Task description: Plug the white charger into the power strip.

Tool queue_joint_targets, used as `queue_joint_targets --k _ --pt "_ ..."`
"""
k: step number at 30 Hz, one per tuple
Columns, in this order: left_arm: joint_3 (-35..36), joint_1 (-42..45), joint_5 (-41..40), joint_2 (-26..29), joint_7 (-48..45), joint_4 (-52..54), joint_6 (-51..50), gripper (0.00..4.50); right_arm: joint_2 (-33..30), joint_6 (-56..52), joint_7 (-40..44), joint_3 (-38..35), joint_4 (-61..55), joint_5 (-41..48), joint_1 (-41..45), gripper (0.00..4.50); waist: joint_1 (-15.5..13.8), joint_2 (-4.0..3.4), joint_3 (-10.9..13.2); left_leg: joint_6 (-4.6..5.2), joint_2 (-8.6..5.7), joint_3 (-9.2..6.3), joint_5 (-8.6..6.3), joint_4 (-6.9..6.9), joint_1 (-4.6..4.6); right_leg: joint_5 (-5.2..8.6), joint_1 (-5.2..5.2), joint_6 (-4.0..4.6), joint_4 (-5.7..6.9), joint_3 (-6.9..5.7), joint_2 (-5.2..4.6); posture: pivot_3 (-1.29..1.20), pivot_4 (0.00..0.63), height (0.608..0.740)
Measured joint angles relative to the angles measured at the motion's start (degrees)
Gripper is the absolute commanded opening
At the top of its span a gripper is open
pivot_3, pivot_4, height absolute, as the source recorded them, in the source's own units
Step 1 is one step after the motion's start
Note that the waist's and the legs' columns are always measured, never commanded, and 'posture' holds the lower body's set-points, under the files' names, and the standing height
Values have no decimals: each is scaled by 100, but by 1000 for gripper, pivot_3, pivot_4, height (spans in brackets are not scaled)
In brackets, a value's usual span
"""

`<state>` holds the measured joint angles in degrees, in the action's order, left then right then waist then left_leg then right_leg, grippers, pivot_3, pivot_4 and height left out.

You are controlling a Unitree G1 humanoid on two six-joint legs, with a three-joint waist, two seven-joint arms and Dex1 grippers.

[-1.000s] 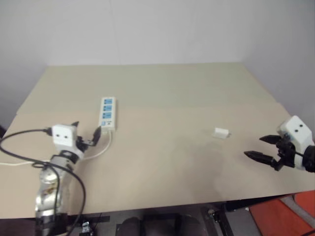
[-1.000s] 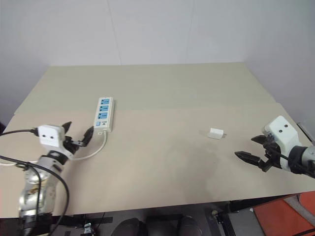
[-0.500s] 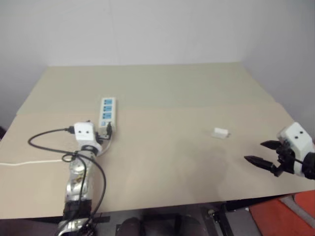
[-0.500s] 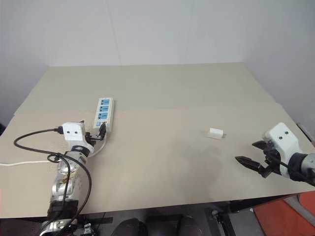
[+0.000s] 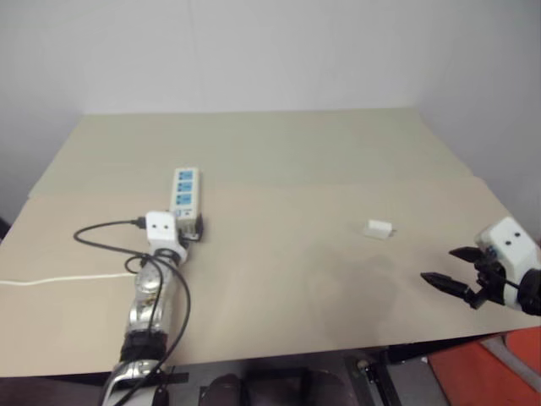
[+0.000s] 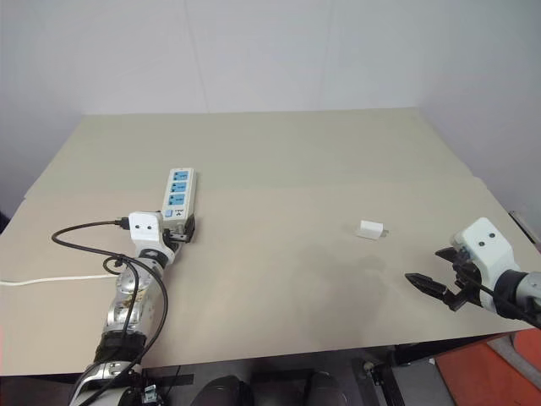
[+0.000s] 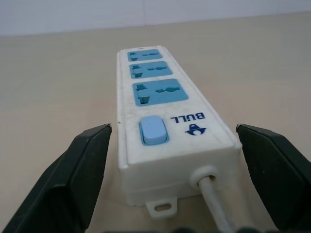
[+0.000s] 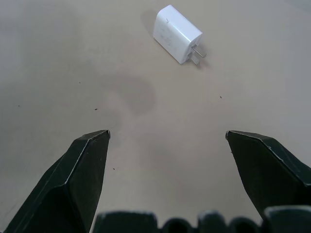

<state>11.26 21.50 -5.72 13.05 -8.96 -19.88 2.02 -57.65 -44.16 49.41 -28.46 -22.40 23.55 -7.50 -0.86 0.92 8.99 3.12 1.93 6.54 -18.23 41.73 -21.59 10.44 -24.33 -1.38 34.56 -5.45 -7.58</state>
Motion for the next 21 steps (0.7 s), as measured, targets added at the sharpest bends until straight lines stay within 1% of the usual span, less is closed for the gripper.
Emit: queue_joint_targets --k 2,3,4,10,13,16,21 --pt "3 30 -10 -18 42 -11 -55 3596 1 0 -10 0 0 -1 1 4500 0 0 0 1 0 0 0 0 0 0 0 0 0 1 -1 0 150 740" --pt "3 35 -13 -13 47 -11 -80 3281 2 0 -16 0 0 -1 1 4500 -2 0 0 1 0 0 0 0 0 0 0 0 0 0 -1 0 150 740" --pt "-1 41 -12 -21 54 -8 -92 3218 2 0 -26 0 0 0 2 4500 -5 0 0 1 0 0 0 0 0 0 1 0 0 0 -2 0 150 740" --pt "-77 41 -1 -21 70 127 -289 3219 10 0 -99 0 0 1 3 4500 -17 0 0 2 0 -1 -1 0 0 0 2 -1 -1 0 -4 0 150 740" --pt "-185 23 -71 169 -302 335 -580 3219 13 0 -125 0 -3 1 3 4500 -32 0 0 1 -1 -1 0 0 -5 0 -1 -1 -1 -4 -4 0 150 740" --pt "-452 -107 -373 730 -1442 707 -853 3219 47 0 -189 2 -29 -1 2 4500 -36 -1 0 -3 -1 0 1 0 -11 0 -8 -2 -1 -5 -4 0 150 740" --pt "-920 -371 -837 1574 -3554 1003 -701 3219 160 -1 -293 51 -87 1 15 4500 -31 -2 -1 -5 1 2 2 1 -12 1 -10 -3 -3 -6 -4 0 150 740"
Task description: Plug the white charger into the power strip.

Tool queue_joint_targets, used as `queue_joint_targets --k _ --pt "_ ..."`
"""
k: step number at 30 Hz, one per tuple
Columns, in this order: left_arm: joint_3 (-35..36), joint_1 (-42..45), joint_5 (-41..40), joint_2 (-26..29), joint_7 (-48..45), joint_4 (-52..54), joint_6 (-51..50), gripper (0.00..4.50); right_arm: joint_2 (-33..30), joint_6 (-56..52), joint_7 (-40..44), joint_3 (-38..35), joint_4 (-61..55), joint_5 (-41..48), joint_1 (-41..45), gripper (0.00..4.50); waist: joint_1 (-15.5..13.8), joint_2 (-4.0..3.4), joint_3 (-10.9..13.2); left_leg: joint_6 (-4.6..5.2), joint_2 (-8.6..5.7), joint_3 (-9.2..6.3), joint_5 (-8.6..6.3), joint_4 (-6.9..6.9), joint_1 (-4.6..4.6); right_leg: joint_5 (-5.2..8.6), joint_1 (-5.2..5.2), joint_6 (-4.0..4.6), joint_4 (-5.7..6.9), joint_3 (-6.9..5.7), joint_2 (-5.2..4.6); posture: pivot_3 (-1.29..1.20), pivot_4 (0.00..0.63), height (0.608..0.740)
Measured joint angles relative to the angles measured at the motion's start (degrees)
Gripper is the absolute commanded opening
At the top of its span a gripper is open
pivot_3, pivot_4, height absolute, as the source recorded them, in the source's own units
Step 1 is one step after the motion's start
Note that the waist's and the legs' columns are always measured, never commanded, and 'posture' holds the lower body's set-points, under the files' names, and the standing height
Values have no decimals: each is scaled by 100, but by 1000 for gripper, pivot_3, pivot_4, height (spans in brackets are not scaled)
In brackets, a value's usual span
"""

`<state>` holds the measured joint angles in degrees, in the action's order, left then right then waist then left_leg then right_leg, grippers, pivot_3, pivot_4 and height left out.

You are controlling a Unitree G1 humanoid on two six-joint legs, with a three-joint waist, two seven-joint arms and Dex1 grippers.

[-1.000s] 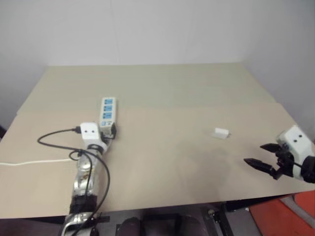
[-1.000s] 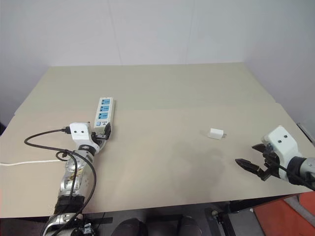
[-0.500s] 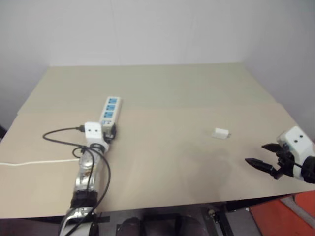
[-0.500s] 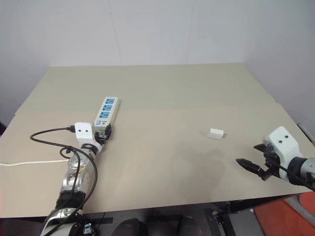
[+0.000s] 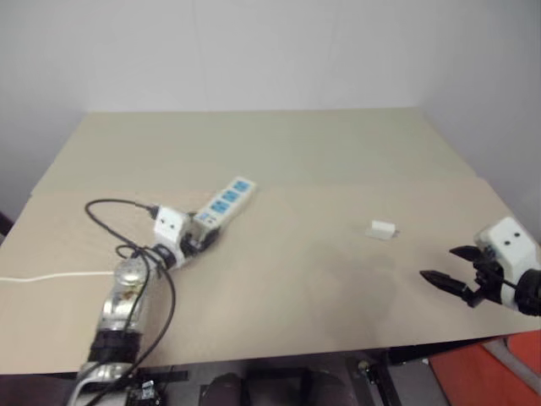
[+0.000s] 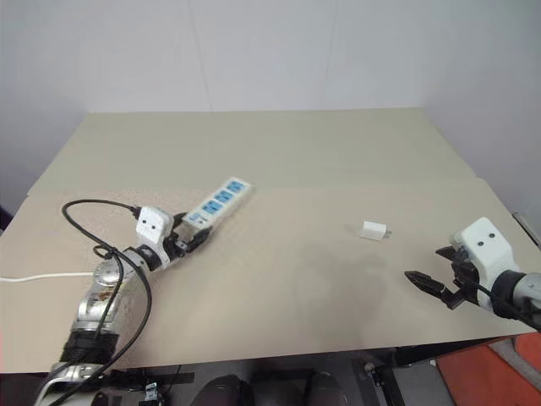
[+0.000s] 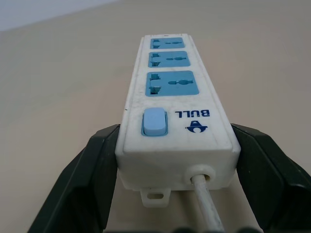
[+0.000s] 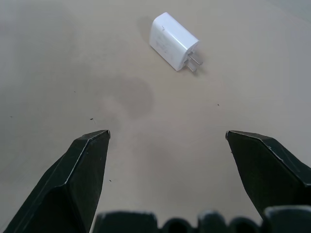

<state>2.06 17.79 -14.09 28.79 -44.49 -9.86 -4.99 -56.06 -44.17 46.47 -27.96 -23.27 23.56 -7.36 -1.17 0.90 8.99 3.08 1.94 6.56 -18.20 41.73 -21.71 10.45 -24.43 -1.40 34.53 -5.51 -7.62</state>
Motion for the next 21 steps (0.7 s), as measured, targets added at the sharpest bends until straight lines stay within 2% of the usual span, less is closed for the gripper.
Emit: queue_joint_targets --k 3,6,8,10,15,21 --pt "-151 -69 -203 312 -984 -24 146 3219 67 -2 -70 45 -6 0 -3 4500 5 -1 0 0 0 0 0 0 -1 1 -2 0 1 0 0 0 150 740" --pt "-227 205 -122 233 -1083 -531 308 3219 84 -2 -109 58 -79 2 -14 4500 -23 -3 -1 7 -2 -3 -4 0 0 1 4 -1 -2 -1 0 0 150 740" --pt "-216 419 -100 125 -1041 -868 425 3975 85 -3 -123 58 -119 10 -18 4500 -24 -3 -1 9 -3 -3 -5 0 3 0 8 -2 -3 0 0 0 150 740" --pt "-158 490 -132 20 -1183 -1192 775 4483 84 -13 -144 57 -133 12 -34 4500 -8 -3 -1 9 -3 -1 -5 0 -1 -1 3 -2 -7 0 0 0 150 740" --pt "-108 589 -137 -179 -1347 -1636 1706 4483 84 -62 -150 38 -218 23 -97 4500 17 -1 0 7 -6 -1 -4 0 -9 -3 0 -1 -13 -3 0 0 150 740" --pt "226 389 -723 26 -1858 -1196 1598 4483 84 -108 -142 11 -241 25 -194 4500 48 -2 0 8 1 -3 -4 0 -6 -3 0 -2 -11 0 0 0 150 740"
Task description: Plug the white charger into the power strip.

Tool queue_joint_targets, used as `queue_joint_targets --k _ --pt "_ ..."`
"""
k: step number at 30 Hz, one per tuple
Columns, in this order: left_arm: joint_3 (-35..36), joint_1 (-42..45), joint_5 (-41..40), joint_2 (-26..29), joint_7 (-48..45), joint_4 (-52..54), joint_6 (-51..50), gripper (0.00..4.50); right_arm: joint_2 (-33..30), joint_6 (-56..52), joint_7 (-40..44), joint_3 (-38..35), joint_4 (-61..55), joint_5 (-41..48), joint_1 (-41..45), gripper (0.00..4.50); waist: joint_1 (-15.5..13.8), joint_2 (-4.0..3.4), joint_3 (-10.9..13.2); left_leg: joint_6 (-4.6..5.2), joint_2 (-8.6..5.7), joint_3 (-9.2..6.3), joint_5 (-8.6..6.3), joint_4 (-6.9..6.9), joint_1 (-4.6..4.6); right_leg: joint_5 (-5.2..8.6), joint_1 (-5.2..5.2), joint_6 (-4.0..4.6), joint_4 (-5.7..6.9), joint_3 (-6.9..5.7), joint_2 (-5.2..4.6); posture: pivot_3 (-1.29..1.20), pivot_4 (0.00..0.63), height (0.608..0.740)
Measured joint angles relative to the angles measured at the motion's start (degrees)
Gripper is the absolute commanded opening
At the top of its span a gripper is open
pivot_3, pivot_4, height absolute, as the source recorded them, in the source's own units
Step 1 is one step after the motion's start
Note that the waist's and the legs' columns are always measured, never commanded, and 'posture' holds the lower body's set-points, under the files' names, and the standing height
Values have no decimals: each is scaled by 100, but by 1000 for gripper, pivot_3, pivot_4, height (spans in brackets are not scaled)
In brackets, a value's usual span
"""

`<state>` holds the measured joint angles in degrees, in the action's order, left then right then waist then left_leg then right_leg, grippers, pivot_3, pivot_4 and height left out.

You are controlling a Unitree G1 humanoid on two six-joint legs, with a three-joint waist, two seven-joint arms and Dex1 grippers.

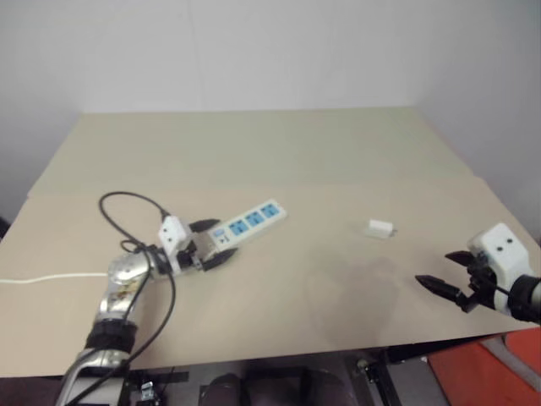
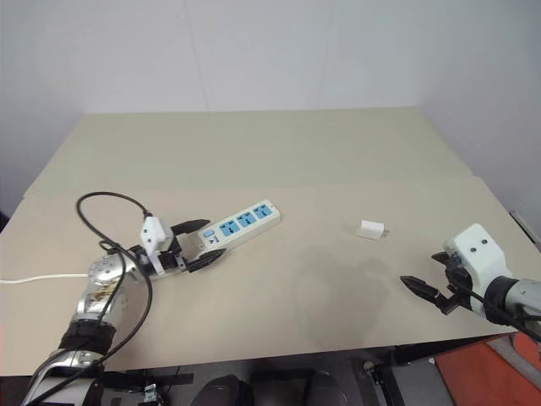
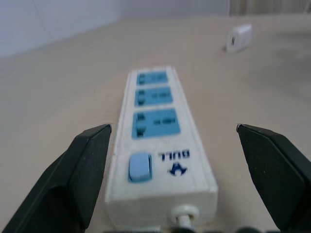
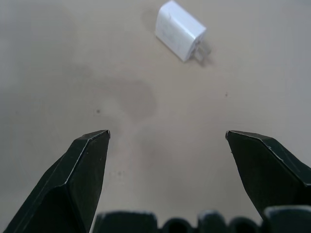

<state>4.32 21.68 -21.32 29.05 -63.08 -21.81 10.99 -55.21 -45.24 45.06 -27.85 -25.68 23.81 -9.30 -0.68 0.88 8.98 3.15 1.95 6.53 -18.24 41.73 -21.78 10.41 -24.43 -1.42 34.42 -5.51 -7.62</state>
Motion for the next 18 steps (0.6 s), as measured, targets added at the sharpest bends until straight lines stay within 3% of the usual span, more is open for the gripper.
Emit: queue_joint_targets --k 7,18 --pt "174 -100 -189 47 -313 -169 32 4483 0 3 14 39 53 -3 136 4500 -2 0 0 2 -2 0 -1 0 3 0 2 -1 0 0 0 0 150 740" --pt "181 424 -74 -373 -187 -1180 162 4483 -2 17 74 19 105 -33 42 4500 -4 1 0 3 -7 -1 -1 0 -9 -6 3 -8 -20 -7 1 0 150 740"
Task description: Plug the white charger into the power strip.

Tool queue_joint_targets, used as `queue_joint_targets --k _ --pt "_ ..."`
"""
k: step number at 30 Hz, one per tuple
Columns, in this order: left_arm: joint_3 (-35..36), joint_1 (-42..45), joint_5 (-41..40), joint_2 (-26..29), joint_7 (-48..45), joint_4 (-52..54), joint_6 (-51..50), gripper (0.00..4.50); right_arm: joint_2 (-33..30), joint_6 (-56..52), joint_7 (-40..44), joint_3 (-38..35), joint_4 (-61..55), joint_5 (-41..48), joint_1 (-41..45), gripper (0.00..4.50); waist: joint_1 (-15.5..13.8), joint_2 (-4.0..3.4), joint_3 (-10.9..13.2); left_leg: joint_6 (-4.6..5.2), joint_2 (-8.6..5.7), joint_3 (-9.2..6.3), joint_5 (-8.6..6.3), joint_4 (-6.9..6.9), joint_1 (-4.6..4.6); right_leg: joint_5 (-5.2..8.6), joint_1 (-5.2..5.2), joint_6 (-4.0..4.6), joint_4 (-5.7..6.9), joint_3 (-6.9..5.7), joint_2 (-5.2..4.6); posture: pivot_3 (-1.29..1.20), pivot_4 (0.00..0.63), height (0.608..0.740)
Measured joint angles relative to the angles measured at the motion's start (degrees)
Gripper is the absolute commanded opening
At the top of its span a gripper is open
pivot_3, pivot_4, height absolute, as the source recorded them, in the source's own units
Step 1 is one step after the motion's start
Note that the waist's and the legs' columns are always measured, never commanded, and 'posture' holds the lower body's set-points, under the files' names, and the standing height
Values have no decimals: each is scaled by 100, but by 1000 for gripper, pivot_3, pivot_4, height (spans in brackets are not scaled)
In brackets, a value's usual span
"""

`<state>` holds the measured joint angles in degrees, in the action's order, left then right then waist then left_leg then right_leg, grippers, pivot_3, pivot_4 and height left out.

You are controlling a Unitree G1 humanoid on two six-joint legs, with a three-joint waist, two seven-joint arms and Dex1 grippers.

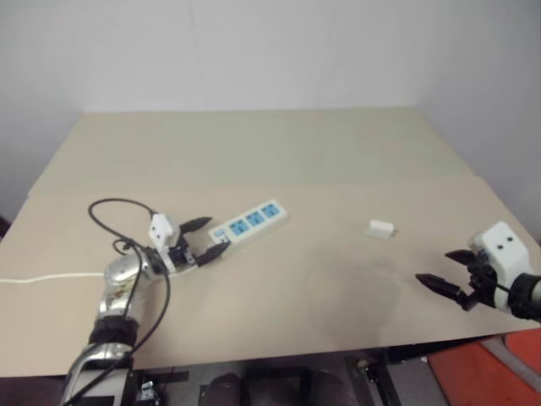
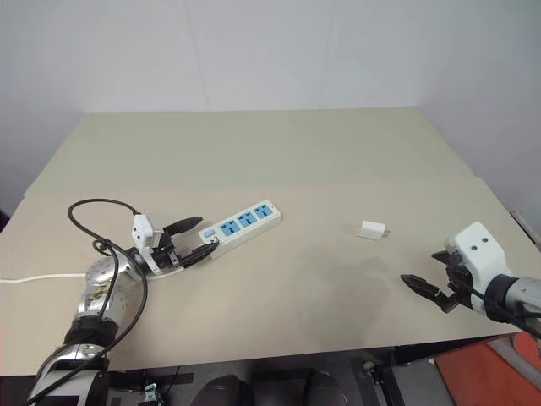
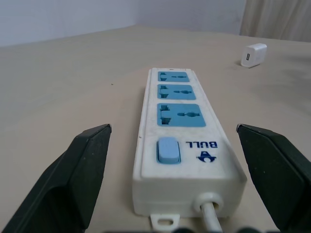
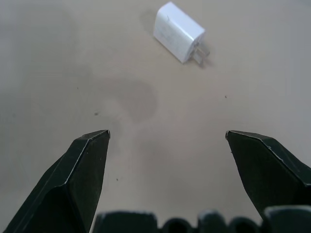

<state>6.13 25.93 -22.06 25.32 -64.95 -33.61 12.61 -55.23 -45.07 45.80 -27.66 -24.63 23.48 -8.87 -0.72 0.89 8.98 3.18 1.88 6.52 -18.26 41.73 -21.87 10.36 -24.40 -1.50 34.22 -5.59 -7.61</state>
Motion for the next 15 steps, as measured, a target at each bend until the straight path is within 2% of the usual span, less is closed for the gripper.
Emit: queue_joint_targets --k 8,15 --pt "-55 58 183 -35 -216 -194 161 4483 52 -1 22 -153 -234 49 -143 4500 3 0 0 1 1 -1 -1 0 1 -2 1 -1 -1 1 0 0 150 740" --pt "-61 272 412 -108 -80 -667 393 4483 175 96 423 -443 -664 607 -86 4500 -3 0 0 7 2 -3 -4 0 -1 -4 1 -2 -4 0 0 0 150 740"
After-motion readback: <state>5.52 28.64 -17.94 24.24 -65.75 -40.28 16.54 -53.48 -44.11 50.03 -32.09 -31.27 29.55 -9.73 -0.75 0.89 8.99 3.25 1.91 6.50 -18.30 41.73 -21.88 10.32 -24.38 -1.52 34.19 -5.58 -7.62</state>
